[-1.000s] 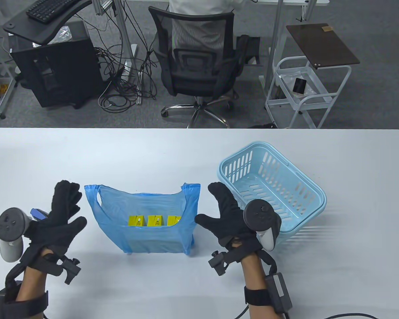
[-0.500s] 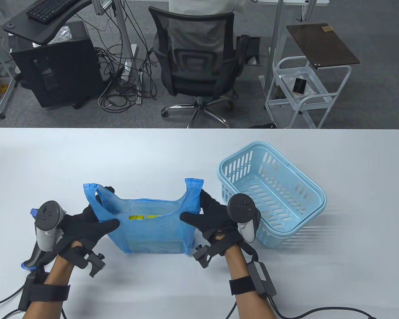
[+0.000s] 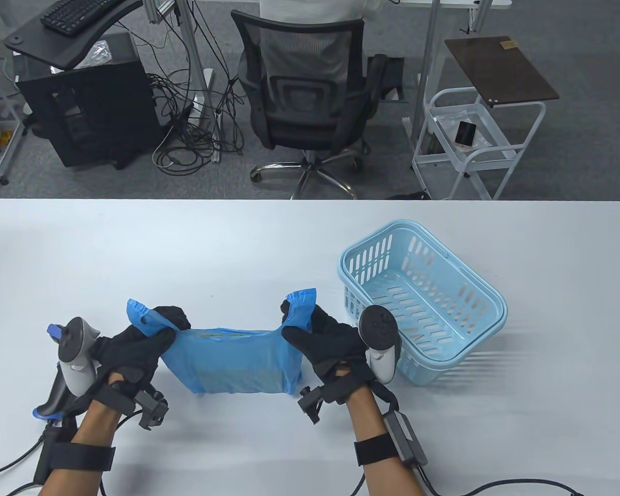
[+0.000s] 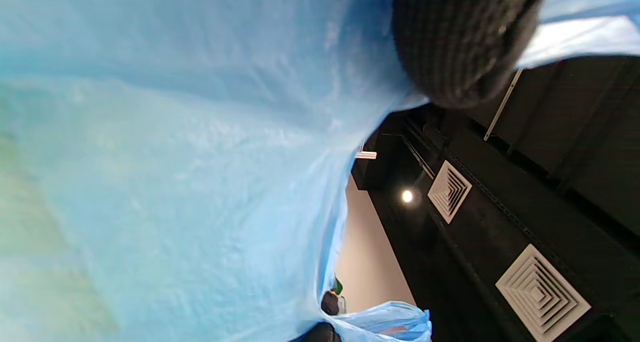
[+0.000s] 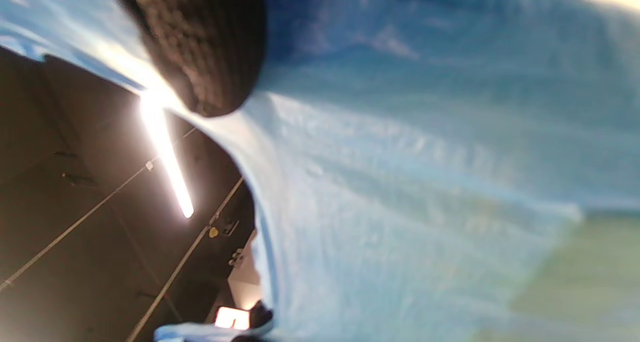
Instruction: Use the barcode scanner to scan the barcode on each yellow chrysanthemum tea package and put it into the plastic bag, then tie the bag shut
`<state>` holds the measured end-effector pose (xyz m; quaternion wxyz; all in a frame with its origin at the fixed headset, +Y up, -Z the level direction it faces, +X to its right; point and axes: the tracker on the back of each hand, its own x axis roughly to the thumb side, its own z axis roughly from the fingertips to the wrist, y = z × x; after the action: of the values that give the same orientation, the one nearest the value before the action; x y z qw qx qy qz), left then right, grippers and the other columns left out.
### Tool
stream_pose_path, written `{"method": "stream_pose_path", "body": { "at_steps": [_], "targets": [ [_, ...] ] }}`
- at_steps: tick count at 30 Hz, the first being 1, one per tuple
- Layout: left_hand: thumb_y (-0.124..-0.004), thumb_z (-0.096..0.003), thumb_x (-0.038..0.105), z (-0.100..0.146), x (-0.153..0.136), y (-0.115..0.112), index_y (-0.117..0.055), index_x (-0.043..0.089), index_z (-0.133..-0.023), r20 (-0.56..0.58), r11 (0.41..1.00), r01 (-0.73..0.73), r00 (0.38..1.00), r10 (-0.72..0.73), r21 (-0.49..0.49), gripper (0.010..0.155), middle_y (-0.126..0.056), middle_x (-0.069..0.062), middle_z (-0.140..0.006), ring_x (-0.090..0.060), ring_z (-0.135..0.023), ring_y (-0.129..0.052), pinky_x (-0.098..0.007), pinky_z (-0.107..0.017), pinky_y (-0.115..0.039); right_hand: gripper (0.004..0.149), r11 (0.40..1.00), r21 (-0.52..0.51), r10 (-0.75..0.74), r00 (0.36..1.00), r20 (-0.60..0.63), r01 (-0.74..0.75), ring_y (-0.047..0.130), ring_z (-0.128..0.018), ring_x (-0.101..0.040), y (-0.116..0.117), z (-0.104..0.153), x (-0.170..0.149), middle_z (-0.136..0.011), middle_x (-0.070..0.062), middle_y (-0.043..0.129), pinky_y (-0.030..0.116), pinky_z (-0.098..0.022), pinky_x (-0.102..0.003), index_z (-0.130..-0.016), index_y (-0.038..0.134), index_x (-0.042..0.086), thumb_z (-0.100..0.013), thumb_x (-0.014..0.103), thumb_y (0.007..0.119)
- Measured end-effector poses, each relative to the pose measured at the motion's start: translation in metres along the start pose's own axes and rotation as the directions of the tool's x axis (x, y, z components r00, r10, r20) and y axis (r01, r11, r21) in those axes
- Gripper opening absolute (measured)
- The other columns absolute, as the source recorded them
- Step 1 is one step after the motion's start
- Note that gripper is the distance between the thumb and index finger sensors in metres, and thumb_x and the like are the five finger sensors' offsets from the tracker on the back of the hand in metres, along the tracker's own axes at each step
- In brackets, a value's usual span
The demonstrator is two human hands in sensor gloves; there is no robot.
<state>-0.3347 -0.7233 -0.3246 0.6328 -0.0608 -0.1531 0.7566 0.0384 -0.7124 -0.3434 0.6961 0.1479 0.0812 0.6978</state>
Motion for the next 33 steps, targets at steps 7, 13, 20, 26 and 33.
{"method": "stream_pose_path", "body": {
  "at_steps": [7, 13, 20, 26, 33],
  "targets": [
    [-0.075, -0.0459, 0.046, -0.003, -0.006, -0.009, -0.073, 0.03, -0.085, -0.018, 0.994, -0.092, 0.996, 0.091, -0.054, 0.042, -0.084, 0.002, -0.098, -0.028, -0.092, -0.088, -0.058, -0.076, -0.057, 0.037, 1.0, -0.002, -0.014, 1.0, -0.027, 0.013, 0.097, -0.077, -0.023, 0.006, -0.002, -0.005, -0.066, 0.008, 0.099, 0.064, -0.071, -0.056, -0.073, 0.079, 0.039, -0.037, 0.04, 0.087],
    [-0.073, -0.0476, 0.043, -0.006, -0.01, -0.007, -0.071, 0.031, -0.09, -0.032, 0.993, -0.117, 0.993, 0.117, 0.003, 0.044, -0.096, 0.008, -0.082, -0.024, -0.08, -0.099, -0.056, -0.074, -0.062, 0.037, 1.0, -0.001, 0.02, 0.999, -0.036, -0.02, 0.099, -0.072, -0.02, 0.009, -0.01, -0.003, -0.061, 0.006, 0.099, 0.065, -0.071, -0.056, -0.073, 0.079, 0.037, -0.037, 0.038, 0.087],
    [-0.07, -0.0495, 0.042, -0.029, -0.011, -0.016, -0.068, 0.03, -0.092, -0.075, 0.993, -0.112, 0.99, 0.115, 0.049, 0.044, -0.092, 0.007, -0.084, -0.026, -0.082, -0.095, -0.058, -0.073, -0.062, 0.036, 0.995, -0.043, 0.084, 0.996, -0.033, -0.085, 0.088, -0.085, -0.03, 0.012, -0.021, 0.007, -0.081, 0.003, 0.092, 0.06, -0.071, -0.06, -0.072, 0.08, 0.04, -0.037, 0.039, 0.087],
    [-0.07, -0.0482, 0.04, -0.037, -0.01, -0.034, -0.07, 0.028, -0.09, -0.047, 0.996, -0.081, 0.995, 0.083, 0.035, 0.043, -0.096, 0.006, -0.077, -0.024, -0.063, -0.104, -0.053, -0.067, -0.072, 0.036, 0.996, 0.029, 0.086, 0.996, -0.005, -0.086, 0.096, -0.075, -0.024, 0.028, -0.024, 0.004, -0.061, 0.005, 0.099, 0.063, -0.07, -0.059, -0.072, 0.08, 0.039, -0.037, 0.037, 0.087],
    [-0.074, -0.0468, 0.042, -0.037, 0.009, -0.054, -0.076, 0.026, -0.088, -0.028, 0.844, 0.522, 0.852, -0.523, 0.119, 0.044, -0.098, 0.008, -0.053, -0.021, -0.035, -0.102, -0.052, -0.056, -0.081, 0.036, 0.938, 0.008, 0.346, 0.934, 0.084, -0.348, 0.095, -0.075, -0.024, 0.049, -0.02, 0.015, -0.06, 0.005, 0.098, 0.061, -0.07, -0.059, -0.072, 0.08, 0.039, -0.037, 0.037, 0.087]
  ]
}}
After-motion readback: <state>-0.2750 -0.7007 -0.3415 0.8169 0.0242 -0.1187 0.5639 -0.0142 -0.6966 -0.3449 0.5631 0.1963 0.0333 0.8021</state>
